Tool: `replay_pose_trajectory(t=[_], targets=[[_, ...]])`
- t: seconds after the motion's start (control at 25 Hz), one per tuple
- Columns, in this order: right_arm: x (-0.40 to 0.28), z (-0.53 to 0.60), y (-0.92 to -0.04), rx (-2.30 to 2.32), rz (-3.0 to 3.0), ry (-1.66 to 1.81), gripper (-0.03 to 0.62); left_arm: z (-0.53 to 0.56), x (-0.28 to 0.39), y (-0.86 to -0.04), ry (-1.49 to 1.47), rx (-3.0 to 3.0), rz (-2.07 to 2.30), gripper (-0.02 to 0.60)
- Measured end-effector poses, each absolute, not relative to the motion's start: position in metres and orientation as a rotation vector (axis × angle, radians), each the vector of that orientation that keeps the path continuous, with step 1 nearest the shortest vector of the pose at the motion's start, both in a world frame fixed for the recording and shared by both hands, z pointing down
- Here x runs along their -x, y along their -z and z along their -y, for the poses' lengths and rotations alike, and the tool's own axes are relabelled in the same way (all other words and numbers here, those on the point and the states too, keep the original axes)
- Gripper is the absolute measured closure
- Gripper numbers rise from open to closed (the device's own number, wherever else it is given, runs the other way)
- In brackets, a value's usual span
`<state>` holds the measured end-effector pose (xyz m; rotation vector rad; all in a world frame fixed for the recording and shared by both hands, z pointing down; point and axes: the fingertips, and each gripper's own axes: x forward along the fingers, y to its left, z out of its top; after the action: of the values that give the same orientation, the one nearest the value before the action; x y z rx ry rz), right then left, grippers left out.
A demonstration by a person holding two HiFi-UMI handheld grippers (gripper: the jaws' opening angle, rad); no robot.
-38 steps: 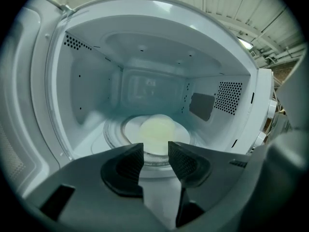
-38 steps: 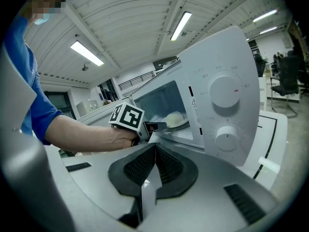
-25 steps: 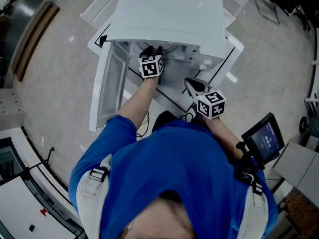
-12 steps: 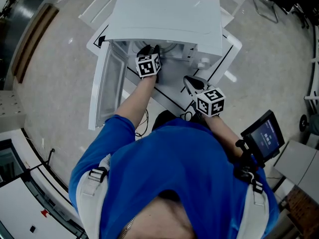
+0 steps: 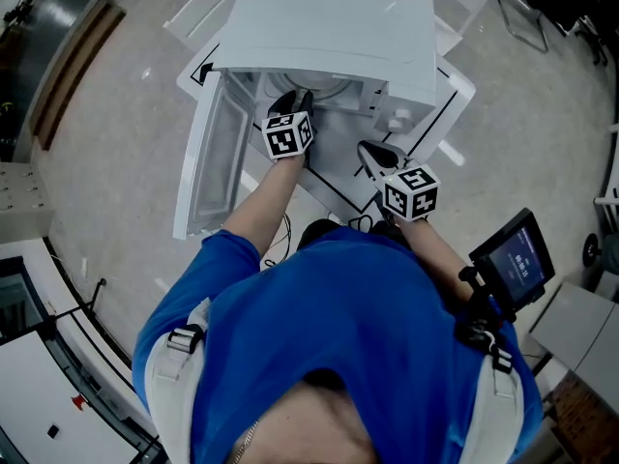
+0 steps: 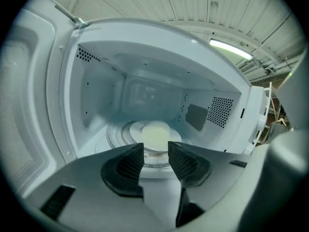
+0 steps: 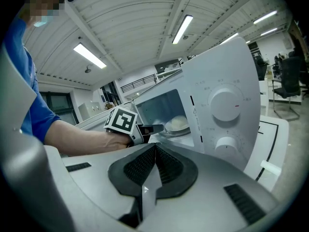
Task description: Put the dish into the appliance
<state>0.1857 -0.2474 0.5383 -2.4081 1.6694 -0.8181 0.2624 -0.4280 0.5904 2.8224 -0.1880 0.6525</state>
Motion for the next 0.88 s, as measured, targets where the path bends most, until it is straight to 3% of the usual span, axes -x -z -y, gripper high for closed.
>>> replay_pose_trajectory(t=[0.2,0.64,0.88], targets=[[-0.187,0.255,-0.534,2.4,-1.701,0.799,0.592,0.424,-0.246,-0.582,-0.625,-2.821,0.158,0.417],[-0.188,0.257,-0.526,2.372,-1.726,0.76,0.592,0.403,-0.199,-0.559,-0.535,-2.805,0.158,0.551],[-0.182,0.248,-0.518,2.325,-1.789,0.738,0.592,0.379,-0.168,-0.547,-0.496,-2.775,0.207,0.574]])
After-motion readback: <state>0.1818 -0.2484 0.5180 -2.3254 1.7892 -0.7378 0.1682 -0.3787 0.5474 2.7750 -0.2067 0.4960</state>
